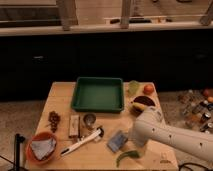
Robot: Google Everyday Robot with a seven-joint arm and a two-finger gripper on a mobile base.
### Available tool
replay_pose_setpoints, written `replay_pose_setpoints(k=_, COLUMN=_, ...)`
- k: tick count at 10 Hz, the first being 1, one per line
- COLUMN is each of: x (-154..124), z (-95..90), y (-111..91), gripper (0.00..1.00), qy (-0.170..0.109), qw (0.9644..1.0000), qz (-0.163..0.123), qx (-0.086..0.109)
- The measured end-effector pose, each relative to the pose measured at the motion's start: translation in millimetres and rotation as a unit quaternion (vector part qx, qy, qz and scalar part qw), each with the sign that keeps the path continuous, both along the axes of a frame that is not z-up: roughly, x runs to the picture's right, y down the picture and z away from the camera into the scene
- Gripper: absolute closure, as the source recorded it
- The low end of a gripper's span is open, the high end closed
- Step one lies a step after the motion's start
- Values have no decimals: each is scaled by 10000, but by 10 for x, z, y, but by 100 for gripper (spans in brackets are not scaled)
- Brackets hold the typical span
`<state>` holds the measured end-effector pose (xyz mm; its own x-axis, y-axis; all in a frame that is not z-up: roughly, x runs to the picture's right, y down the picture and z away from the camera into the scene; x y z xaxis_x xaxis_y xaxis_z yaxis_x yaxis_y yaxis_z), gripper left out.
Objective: Wipe tray with sponge
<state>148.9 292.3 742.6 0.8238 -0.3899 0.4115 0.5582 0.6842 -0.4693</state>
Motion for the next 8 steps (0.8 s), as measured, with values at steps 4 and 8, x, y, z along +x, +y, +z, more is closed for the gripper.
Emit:
replay_pose_setpoints(k=4, x=-262, z=-65, y=-147, gripper=20, qy=-375, qw=9989, qz=-288, qx=-8)
replay_pose_setpoints(k=8, x=-462, z=-53, y=-215, gripper=20, qy=-629, qw=9966, qz=-521, qx=-37)
